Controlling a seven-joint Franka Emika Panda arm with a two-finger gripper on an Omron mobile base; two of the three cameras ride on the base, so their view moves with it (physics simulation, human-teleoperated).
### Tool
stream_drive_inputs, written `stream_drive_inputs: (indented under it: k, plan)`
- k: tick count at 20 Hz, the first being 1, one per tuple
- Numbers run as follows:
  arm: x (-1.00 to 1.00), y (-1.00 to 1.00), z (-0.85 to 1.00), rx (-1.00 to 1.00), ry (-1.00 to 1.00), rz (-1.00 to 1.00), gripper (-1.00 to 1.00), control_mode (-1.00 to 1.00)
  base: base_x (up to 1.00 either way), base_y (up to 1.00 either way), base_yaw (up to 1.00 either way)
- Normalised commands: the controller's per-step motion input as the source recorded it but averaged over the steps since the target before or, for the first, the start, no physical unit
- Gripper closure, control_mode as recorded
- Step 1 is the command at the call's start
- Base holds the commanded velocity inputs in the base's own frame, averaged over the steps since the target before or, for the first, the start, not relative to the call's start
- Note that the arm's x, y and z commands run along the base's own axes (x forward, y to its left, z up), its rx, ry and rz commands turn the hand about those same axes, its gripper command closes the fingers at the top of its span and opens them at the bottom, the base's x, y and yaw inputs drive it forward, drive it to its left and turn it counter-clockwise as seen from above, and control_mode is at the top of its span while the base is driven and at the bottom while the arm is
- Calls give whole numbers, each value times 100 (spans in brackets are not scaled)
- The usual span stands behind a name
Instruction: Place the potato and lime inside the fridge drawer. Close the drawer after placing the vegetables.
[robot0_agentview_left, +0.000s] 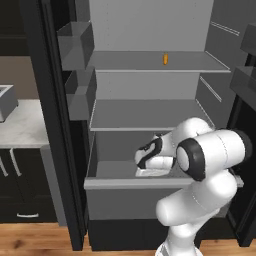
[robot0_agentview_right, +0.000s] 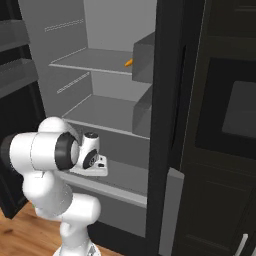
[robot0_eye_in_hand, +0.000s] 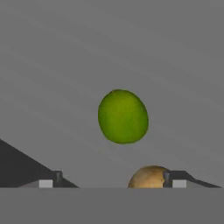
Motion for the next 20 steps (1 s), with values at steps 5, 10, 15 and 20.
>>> stream_drive_inputs:
  k: [5, 10, 15, 20]
  plan:
    - [-32, 1, 94, 0, -17, 0, -100, -100, 0, 0, 0]
    - [-77, 10, 87, 0, -21, 0, -100, -100, 0, 0, 0]
    - [-96, 23, 86, 0, -16, 0, -100, -100, 0, 0, 0]
    - [-92, 26, 68, 0, -5, 0, -100, -100, 0, 0, 0]
